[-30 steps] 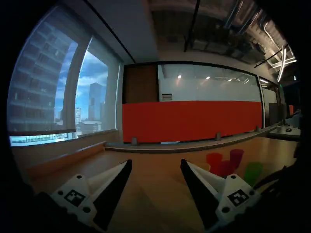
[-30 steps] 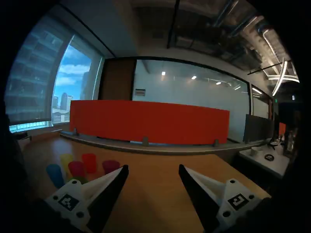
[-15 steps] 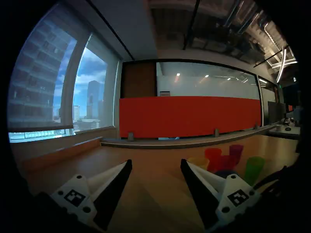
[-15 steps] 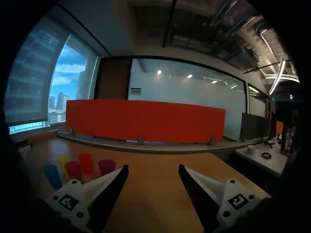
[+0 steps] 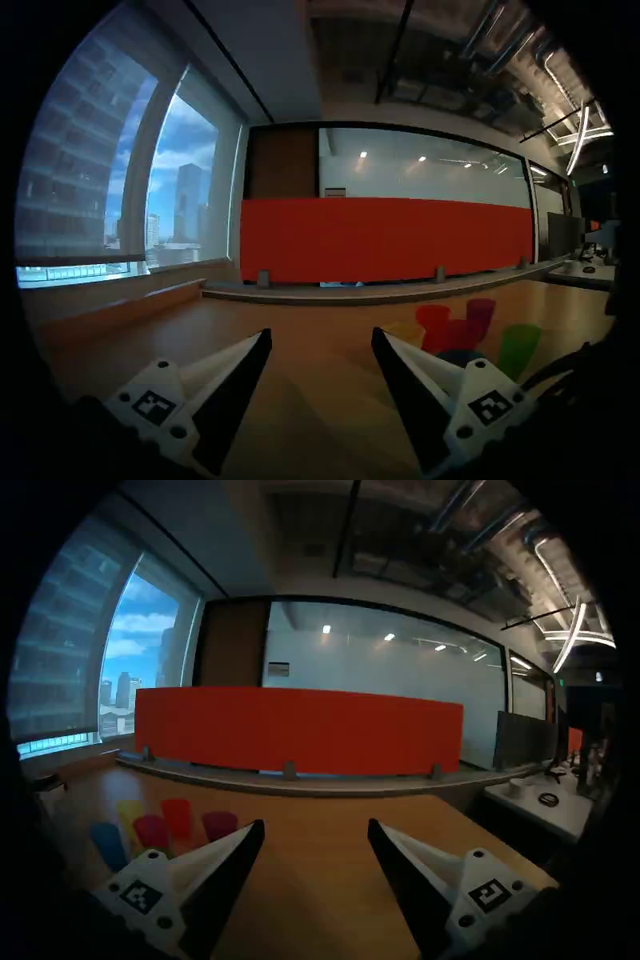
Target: Pour water
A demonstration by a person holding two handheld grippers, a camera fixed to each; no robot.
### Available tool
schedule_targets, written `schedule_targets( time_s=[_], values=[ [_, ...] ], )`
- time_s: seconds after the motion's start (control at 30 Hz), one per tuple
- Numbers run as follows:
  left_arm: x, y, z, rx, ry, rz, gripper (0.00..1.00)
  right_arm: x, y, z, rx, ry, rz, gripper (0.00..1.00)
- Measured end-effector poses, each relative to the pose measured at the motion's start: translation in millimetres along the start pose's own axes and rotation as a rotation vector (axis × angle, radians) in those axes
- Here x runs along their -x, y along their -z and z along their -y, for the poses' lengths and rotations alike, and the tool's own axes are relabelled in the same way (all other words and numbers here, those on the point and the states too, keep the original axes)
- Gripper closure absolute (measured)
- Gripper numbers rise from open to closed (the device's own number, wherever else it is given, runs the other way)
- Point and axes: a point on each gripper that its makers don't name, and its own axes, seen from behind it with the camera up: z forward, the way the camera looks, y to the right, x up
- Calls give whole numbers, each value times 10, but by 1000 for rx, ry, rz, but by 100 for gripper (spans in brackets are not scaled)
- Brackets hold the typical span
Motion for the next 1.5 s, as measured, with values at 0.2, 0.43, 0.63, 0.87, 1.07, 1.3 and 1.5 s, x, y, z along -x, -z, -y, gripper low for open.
schedule_targets(
  time_s=[0.2, 0.43, 0.63, 0.87, 1.07, 1.3, 1.5],
  values=[
    [14, 4, -2, 4, -2, 5, 8, -8, 10, -7, 4, 0, -2, 0],
    [84, -15, 8, 5, -4, 29, 7, 1, 24, -14, 2, -2, -4, 0],
    [110, -29, -3, 9, -5, 40, 8, 10, 31, -21, -3, -4, -4, 0],
    [117, -30, -10, 11, -6, 42, 8, 12, 40, 32, -17, 0, -6, 0],
    [119, -32, -12, 10, -7, 42, 7, 2, 36, 72, -30, 11, -26, 0],
    [115, -37, -8, 10, -7, 42, 7, 51, 21, 99, -49, 27, -53, 0],
    [117, -37, -9, 10, -7, 42, 7, 154, -53, 45, -34, 13, -68, 0]
  ],
)
